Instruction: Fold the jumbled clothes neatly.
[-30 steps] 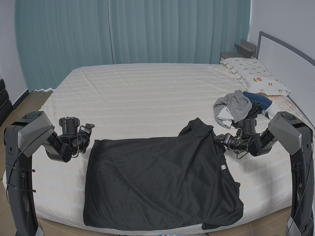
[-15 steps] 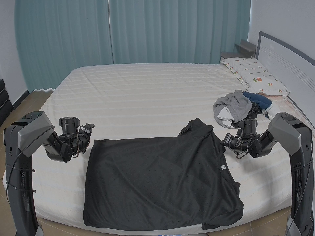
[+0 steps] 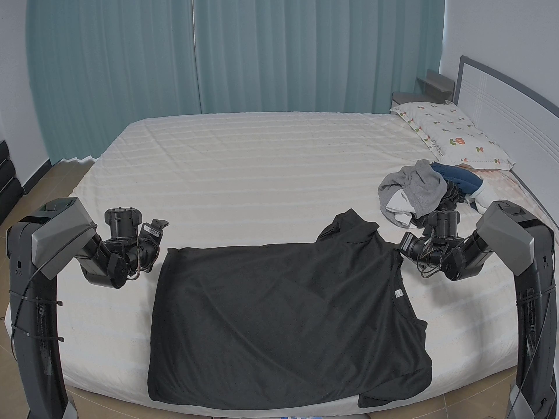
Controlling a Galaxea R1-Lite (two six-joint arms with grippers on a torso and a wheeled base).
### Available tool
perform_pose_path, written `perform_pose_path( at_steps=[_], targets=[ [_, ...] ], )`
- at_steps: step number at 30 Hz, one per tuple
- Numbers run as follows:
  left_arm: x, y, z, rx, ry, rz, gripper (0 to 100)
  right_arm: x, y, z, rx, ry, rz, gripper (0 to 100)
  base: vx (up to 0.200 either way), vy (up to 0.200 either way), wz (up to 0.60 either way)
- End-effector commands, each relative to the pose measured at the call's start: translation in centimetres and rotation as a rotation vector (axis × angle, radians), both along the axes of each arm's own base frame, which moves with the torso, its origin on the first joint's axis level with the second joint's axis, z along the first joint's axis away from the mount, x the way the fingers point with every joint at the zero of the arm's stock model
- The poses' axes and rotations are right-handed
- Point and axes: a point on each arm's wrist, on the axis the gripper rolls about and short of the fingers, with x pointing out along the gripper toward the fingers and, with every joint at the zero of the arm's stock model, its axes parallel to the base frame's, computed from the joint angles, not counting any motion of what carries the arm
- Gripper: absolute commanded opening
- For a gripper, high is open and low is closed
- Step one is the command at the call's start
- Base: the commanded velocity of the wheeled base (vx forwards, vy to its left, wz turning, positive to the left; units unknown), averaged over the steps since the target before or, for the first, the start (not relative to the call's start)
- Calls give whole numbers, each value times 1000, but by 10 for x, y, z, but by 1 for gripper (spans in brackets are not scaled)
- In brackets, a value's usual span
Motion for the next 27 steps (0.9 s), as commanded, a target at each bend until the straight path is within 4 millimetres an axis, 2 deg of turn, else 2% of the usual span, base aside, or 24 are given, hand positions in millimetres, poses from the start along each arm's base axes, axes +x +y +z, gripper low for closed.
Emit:
perform_pose_path(
  at_steps=[1,6,7,9,10,11,16,17,19,21,22,27],
  targets=[
    [0,0,0,-1,0,1,100,-1,1,-5,-4,11,5,100,0,0,0],
    [0,0,0,-1,1,1,100,-1,-5,4,-2,-4,-11,100,0,0,0],
    [0,0,0,0,1,0,100,-4,-13,16,3,-15,-27,100,0,0,0],
    [0,0,0,-2,3,0,100,-8,-15,21,11,-14,-26,100,0,0,0],
    [-1,0,0,-2,3,-2,100,-21,-17,26,21,11,-15,100,0,0,0],
    [-1,0,1,-3,1,-3,100,-23,-17,26,22,16,-13,100,0,0,0],
    [-1,0,0,-4,3,-5,100,-66,-17,21,61,132,50,100,0,0,0],
    [-1,0,1,-4,1,-5,100,-67,-17,20,61,137,51,100,0,0,0],
    [-1,0,0,-4,4,-5,100,-87,-15,17,73,193,69,100,0,0,0],
    [-1,0,0,-4,4,-5,100,-93,-14,16,79,209,74,100,0,0,0],
    [-1,0,0,-2,4,-5,100,-103,-12,12,95,247,97,100,0,0,0],
    [-1,0,0,3,5,-8,100,-108,-10,7,112,266,125,100,0,0,0]
  ],
)
